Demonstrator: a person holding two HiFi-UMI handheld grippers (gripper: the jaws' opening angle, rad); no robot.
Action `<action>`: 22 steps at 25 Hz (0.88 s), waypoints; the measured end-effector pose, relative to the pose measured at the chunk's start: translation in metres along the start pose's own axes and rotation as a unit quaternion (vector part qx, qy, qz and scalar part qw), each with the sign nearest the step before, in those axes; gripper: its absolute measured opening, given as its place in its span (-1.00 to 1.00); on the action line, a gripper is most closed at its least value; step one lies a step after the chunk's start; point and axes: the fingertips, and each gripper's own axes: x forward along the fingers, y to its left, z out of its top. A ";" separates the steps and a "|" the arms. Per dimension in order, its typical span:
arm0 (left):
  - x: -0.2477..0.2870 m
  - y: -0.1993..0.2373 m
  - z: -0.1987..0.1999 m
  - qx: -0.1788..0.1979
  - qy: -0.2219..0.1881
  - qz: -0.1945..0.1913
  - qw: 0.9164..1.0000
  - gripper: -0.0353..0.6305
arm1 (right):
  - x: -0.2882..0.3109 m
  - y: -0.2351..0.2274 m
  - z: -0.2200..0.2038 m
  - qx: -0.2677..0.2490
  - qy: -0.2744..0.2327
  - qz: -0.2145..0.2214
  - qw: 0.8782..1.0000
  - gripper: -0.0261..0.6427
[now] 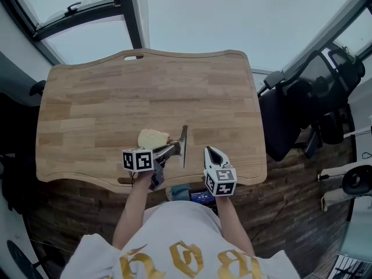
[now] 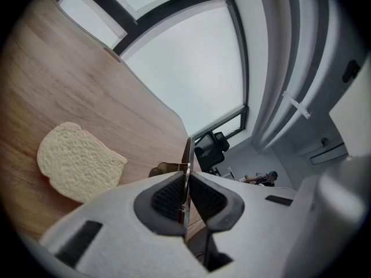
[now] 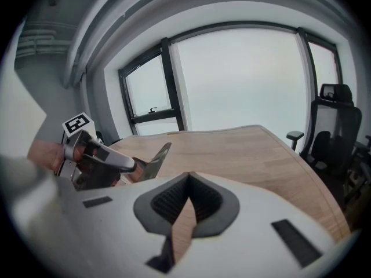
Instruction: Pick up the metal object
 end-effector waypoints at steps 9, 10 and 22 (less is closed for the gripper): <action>-0.030 -0.020 0.019 -0.045 -0.076 -0.044 0.995 -0.76 | -0.015 0.014 0.024 -0.026 -0.041 0.001 0.999 -0.89; -0.033 -0.023 0.021 -0.049 -0.083 -0.051 0.994 -0.76 | -0.017 0.016 0.027 -0.028 -0.046 0.002 0.999 -0.89; -0.061 -0.047 0.024 -0.054 -0.125 -0.085 0.987 -0.76 | -0.038 0.031 0.056 -0.051 -0.101 -0.004 0.994 -0.89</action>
